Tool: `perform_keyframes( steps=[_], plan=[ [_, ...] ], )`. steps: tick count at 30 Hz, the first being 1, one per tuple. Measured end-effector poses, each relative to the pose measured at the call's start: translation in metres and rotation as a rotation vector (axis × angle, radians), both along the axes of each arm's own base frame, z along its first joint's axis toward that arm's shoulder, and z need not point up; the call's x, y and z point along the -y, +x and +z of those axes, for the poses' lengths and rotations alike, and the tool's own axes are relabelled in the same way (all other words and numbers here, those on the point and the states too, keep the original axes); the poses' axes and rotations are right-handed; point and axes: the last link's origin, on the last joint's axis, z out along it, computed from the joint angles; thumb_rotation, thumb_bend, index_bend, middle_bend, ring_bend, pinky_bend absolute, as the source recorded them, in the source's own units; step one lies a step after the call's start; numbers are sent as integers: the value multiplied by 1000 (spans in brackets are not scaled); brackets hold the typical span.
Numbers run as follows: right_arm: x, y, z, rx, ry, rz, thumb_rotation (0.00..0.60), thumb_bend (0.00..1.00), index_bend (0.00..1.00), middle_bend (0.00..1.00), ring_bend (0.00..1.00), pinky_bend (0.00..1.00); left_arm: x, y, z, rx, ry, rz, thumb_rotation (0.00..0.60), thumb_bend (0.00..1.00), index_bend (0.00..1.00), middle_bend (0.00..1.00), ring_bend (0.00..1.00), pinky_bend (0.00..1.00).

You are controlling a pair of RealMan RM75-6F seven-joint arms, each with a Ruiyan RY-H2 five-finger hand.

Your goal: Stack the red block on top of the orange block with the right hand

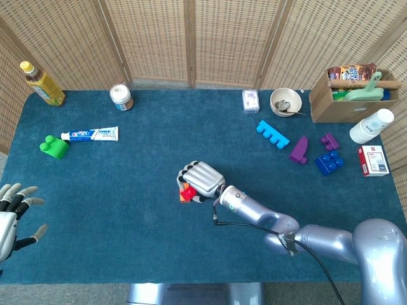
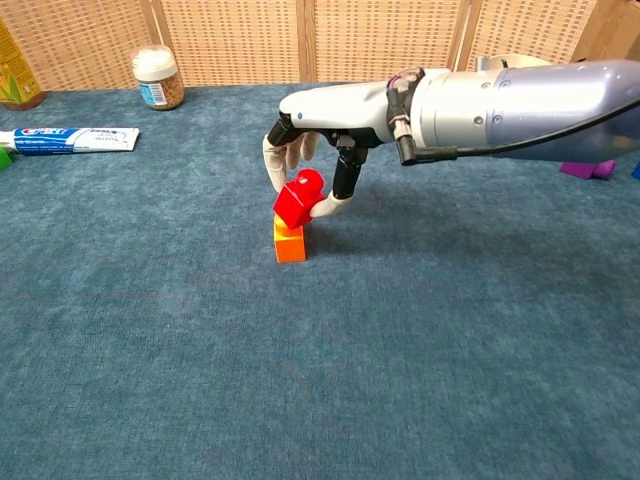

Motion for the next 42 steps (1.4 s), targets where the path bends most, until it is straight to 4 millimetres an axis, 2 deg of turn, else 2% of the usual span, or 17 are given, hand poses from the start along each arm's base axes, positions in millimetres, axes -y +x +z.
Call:
perform_keyframes(
  steps=[18, 42],
  plan=[
    [1, 16, -2, -82, -17, 22, 600, 246, 642, 370, 275, 249, 2, -6, 3, 5, 12, 9, 600, 304, 349, 223, 115, 80],
    [-3, 27, -6, -175, -57, 36, 600, 245, 619, 370, 275, 249, 0, -10, 0, 11, 5, 12, 600, 304, 349, 220, 111, 80]
  ],
)
